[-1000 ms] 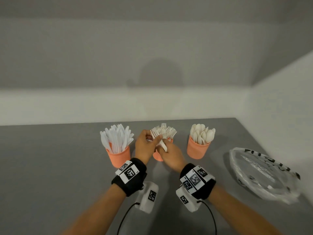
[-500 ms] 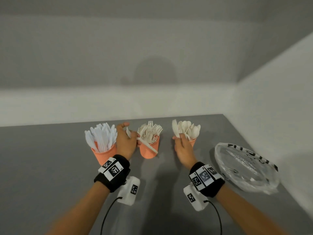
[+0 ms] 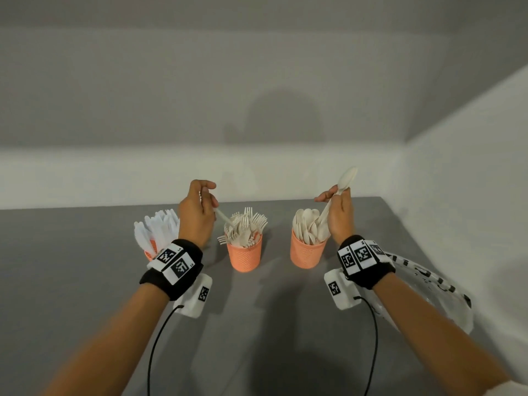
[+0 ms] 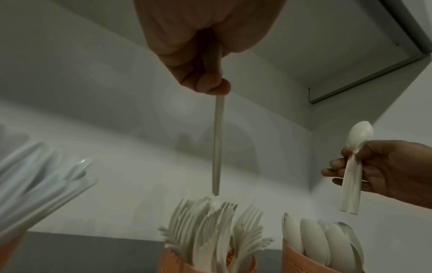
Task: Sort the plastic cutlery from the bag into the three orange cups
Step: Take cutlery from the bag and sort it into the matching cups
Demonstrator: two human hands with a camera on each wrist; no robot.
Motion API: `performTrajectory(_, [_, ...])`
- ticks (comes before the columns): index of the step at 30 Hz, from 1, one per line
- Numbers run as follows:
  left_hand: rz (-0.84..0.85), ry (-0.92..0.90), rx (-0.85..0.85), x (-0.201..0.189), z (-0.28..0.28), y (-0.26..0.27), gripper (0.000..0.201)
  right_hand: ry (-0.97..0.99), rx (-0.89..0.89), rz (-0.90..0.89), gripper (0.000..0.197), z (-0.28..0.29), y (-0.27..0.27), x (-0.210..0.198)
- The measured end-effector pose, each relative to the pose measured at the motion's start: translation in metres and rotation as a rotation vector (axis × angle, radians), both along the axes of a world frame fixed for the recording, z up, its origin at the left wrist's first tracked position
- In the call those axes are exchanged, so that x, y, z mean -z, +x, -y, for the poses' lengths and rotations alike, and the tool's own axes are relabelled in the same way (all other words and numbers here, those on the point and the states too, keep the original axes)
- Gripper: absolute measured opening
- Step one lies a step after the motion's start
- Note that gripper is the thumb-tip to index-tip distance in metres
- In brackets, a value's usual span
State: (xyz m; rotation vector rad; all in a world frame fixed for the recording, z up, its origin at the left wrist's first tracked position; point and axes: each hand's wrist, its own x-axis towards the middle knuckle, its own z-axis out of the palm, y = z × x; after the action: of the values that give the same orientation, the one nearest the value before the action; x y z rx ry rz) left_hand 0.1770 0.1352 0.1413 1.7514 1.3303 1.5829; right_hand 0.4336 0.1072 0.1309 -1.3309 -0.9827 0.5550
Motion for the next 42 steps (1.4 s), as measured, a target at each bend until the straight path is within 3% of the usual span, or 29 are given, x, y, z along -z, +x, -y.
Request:
performTrajectory(6, [-0.113,0.018,0.065,0.005,-0.007,0.023,0.027,-0.085,-0.051,0.011,0.031,-0.011,0.010,0.013])
performTrajectory(11, [-0.255,0.002,0.147,0.014,-0.018,0.042,0.031,-0.160,-0.113,0.083,0.019,-0.016,0.014,0.023])
performTrajectory(16, [-0.472,-0.039,0.119,0.031,-0.033,0.048,0.066,-0.233,-0.141,0.301,0.040,-0.020,0.022,0.037])
performTrajectory(20, [-0.717,0.061,0.061,0.048,-0.039,0.049,0.053,-0.248,-0.110,0.573,0.047,-0.021,0.026,0.054])
performTrajectory(23, [-0.863,0.112,-0.007,0.056,-0.039,0.051,0.039,-0.253,-0.063,0.677,0.052,-0.019,0.030,0.059])
performTrajectory(27, [-0.915,0.118,-0.007,0.058,-0.039,0.054,0.035,-0.228,-0.045,0.523,0.038,-0.021,0.033,0.053])
performTrajectory(30, [-0.947,0.087,0.038,0.056,-0.038,0.056,0.040,-0.170,-0.123,0.470,0.045,-0.022,0.027,0.043])
performTrajectory(33, [-0.970,-0.004,0.070,0.057,-0.036,0.059,0.052,-0.060,-0.172,0.512,0.054,-0.022,0.019,0.033])
performTrajectory(36, [-1.010,-0.118,0.107,0.058,-0.035,0.061,0.077,-0.054,-0.219,0.740,0.050,-0.025,0.014,0.029])
performTrajectory(39, [-1.085,-0.227,0.110,0.060,-0.032,0.062,0.115,-0.181,-0.168,0.949,0.045,-0.028,0.016,0.031])
performTrajectory(42, [-1.087,-0.315,0.138,0.060,-0.028,0.062,0.130,-0.389,-0.113,1.092,0.073,-0.026,0.021,0.038])
